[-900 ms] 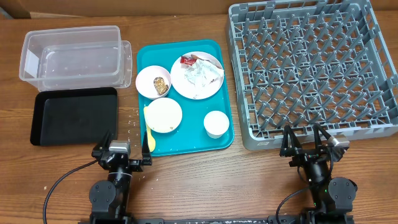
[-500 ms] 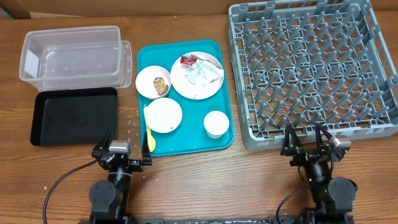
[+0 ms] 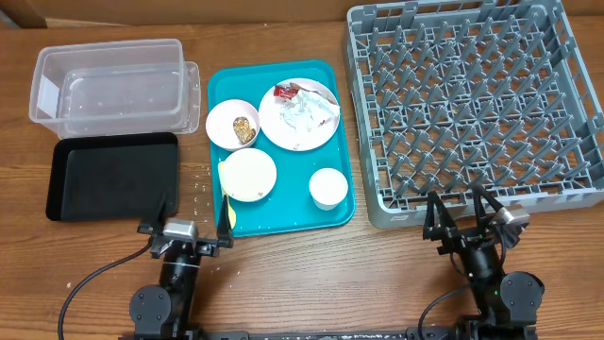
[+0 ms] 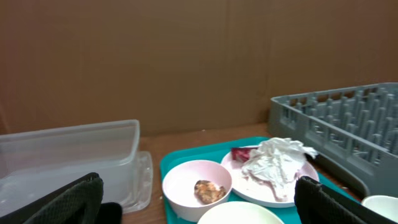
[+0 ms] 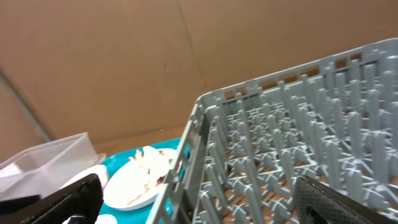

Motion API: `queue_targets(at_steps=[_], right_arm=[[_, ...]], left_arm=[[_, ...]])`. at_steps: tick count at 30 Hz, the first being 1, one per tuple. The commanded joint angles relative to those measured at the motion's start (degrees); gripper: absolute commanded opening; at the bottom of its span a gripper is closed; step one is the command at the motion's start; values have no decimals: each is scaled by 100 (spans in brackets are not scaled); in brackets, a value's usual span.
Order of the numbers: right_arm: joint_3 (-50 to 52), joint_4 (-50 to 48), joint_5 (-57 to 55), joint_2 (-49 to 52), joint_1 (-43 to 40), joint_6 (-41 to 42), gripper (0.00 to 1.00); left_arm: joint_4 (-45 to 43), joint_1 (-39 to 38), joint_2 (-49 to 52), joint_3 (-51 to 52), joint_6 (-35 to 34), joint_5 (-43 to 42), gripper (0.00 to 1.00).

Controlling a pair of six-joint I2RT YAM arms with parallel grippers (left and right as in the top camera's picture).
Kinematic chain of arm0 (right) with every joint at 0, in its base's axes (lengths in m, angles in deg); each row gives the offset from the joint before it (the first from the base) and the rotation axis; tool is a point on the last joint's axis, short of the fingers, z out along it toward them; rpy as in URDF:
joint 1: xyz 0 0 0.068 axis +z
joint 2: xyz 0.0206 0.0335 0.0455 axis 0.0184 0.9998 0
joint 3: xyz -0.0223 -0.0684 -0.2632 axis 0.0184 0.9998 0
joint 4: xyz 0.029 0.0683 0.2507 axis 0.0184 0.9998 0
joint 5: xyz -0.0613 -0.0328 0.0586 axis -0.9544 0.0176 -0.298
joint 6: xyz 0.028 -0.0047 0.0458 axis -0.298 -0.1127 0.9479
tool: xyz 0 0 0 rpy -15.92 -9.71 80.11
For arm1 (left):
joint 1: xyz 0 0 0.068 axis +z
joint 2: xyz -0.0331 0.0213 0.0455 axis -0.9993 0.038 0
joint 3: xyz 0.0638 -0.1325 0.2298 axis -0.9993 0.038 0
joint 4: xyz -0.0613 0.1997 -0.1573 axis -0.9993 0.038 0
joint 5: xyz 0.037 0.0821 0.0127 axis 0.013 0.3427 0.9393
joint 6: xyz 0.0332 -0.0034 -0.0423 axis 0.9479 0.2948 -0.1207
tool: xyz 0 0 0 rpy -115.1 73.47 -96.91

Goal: Sort waste into correct bins and load items into the dishwasher
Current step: 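Move the left gripper from rest toward the white plate, then grasp the crumpled white tissue on the plate with the left gripper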

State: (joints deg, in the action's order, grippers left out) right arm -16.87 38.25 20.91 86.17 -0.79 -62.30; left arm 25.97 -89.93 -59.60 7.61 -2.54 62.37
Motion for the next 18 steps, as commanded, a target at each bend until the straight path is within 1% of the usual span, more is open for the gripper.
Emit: queue_targets(at_steps=[1,4,7,12,15,16,18], right_arm=[[-621,11,254,-39,-15,-42,100],[-1113,247,273,127,-15,-195,100],[-1792,608,501,538,-15,-505,100],[-3014,1412,748,1552,-15,-850,100],[-3882,2140,785,2347,-15,-1102,100],[-4068,2304,785,2522,-15,-1102,100],[-4625,2813,787,3038,-15,-1102,100]], left_arm=[[35,48,94,-378,-2,-308,100],[205,48,457,-905,2,-308,100],[420,48,1147,-1646,22,-341,100],[1154,48,2837,-3294,402,-868,100],[1937,46,4183,-4688,833,-955,100],[2116,48,4468,-4992,896,-955,100],[2721,46,5357,-5987,949,-960,100]])
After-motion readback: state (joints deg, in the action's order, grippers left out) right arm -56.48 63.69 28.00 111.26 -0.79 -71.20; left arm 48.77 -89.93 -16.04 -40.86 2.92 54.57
